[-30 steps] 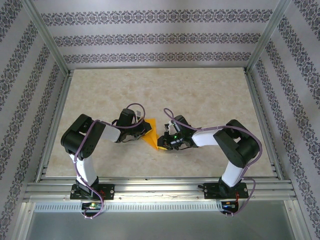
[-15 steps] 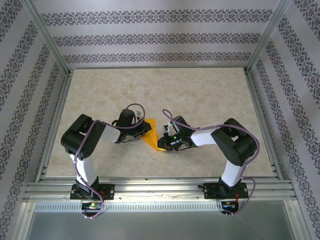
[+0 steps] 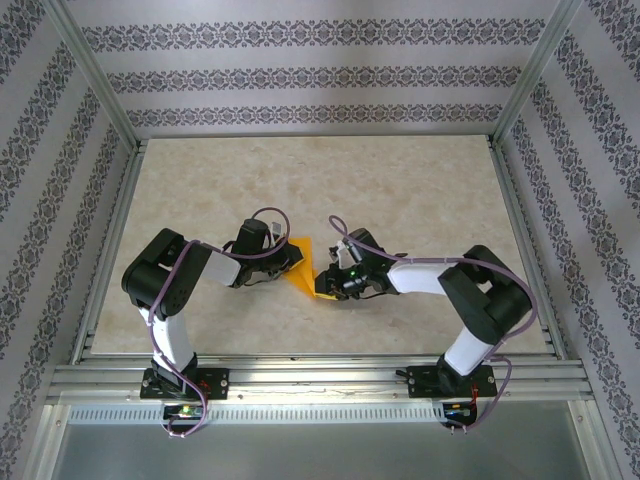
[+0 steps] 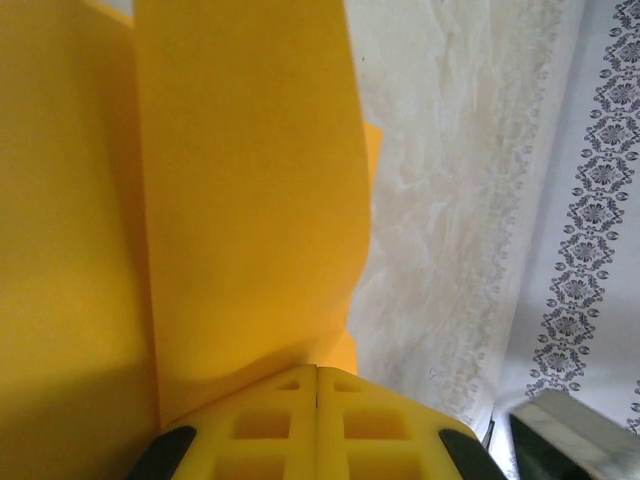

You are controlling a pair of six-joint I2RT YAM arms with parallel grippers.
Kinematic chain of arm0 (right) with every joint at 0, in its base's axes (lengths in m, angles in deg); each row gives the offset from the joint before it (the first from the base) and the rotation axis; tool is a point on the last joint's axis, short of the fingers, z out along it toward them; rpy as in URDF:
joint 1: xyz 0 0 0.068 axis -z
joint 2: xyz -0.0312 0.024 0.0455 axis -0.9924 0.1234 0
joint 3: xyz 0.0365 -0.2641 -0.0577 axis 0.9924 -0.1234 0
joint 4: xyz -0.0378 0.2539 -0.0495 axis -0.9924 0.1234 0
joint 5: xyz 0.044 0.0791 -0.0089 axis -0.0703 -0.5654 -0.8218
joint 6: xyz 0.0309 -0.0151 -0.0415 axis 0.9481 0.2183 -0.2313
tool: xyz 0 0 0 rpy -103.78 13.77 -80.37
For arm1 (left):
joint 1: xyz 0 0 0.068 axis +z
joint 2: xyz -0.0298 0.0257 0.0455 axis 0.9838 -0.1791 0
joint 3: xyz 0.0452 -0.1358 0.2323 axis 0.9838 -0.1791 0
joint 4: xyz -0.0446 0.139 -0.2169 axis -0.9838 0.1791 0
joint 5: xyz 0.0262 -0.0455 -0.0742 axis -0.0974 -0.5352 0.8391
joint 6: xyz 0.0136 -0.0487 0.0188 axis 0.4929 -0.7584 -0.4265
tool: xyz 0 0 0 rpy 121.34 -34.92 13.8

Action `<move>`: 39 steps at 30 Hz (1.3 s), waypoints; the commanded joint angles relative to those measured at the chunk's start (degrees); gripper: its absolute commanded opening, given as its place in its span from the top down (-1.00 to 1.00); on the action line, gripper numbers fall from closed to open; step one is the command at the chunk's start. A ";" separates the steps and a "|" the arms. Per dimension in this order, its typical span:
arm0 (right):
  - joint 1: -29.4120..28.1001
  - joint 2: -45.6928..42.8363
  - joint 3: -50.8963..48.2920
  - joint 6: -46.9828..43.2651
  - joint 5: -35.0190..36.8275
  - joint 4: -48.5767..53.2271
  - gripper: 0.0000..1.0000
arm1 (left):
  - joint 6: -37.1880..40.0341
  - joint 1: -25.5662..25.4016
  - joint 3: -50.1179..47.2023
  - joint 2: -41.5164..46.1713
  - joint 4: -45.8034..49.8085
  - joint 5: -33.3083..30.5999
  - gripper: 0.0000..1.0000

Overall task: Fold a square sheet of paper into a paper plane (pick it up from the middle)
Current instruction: Fourth fold the wing at the center of the table.

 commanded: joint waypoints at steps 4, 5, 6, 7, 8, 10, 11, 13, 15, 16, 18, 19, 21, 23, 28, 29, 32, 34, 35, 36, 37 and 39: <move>1.65 -2.58 2.63 -0.23 1.45 0.53 0.49 | -0.23 -0.15 -1.55 -1.96 0.97 -1.75 0.98; 1.57 -1.77 3.39 -0.09 0.79 0.02 0.54 | -0.22 -0.17 -1.56 -1.93 1.01 -1.74 0.98; 1.29 -0.41 4.51 0.21 0.01 -0.45 0.59 | -0.19 -0.13 -1.56 -1.97 0.98 -1.80 0.98; 1.06 1.01 5.58 0.65 -1.08 -1.04 0.66 | -0.27 -0.12 -1.60 -2.02 0.90 -1.81 0.99; 0.77 2.09 6.53 1.03 -1.62 -1.78 0.71 | -0.24 -0.18 -1.55 -2.03 0.85 -1.79 0.98; -0.10 4.60 8.65 1.27 -1.67 -2.19 0.77 | -0.27 -0.17 -1.55 -2.21 0.73 -1.65 0.98; -0.44 5.61 9.51 1.11 -1.46 -1.86 0.78 | -0.23 -0.11 -1.58 -2.24 0.76 -1.72 0.98; -0.92 8.00 10.96 1.41 -1.66 -1.97 0.80 | -0.31 -0.16 -1.50 -2.43 0.69 -1.65 0.99; -1.23 9.65 11.62 1.94 -1.66 -2.55 0.82 | -0.40 -0.14 -1.49 -2.55 0.50 -1.48 0.98; -1.31 10.27 11.69 2.05 -1.62 -2.78 0.83 | -0.41 -0.15 -1.59 -2.53 0.44 -1.47 0.98; -1.43 11.27 11.79 1.97 -1.92 -2.76 0.84 | -0.49 -0.22 -1.59 -2.51 0.49 -1.48 0.98; -1.35 11.66 11.64 1.88 -2.04 -2.88 0.84 | -0.49 -0.16 -1.56 -2.54 0.45 -1.44 0.98; -1.31 12.26 11.02 1.85 -2.32 -3.27 0.85 | -0.49 -0.16 -1.57 -2.59 0.39 -1.37 0.98; -1.29 12.93 10.36 1.97 -2.71 -3.80 0.85 | -0.49 -0.16 -1.55 -2.58 0.36 -1.39 0.98; -1.41 13.68 8.32 2.71 -3.59 -5.94 0.86 | -0.50 -0.14 -1.46 -2.50 0.37 -1.43 0.99; -1.45 13.69 7.83 2.87 -3.72 -6.38 0.86 | -0.49 -0.19 -1.46 -2.45 0.33 -1.47 0.98; -1.64 13.69 6.50 3.11 -3.73 -6.88 0.86 | -0.49 -0.17 -1.65 -2.51 0.37 -1.64 0.98; -1.85 13.69 5.38 3.23 -3.97 -7.53 0.86 | -0.49 -0.16 -1.68 -2.46 0.35 -1.73 0.98; -1.99 13.69 4.94 3.18 -4.16 -7.50 0.86 | -0.58 -0.15 -1.64 -2.58 0.37 -1.74 0.98; -2.14 13.54 4.43 3.21 -4.09 -7.56 0.86 | -0.62 -0.12 -1.64 -2.55 0.25 -1.69 0.98; -2.33 13.30 3.80 3.33 -3.91 -7.85 0.86 | -0.62 -0.16 -1.63 -2.52 0.23 -1.74 0.99; -2.72 12.71 2.94 3.11 -4.08 -7.99 0.86 | -0.71 -0.10 -1.88 -2.49 0.29 -1.94 0.99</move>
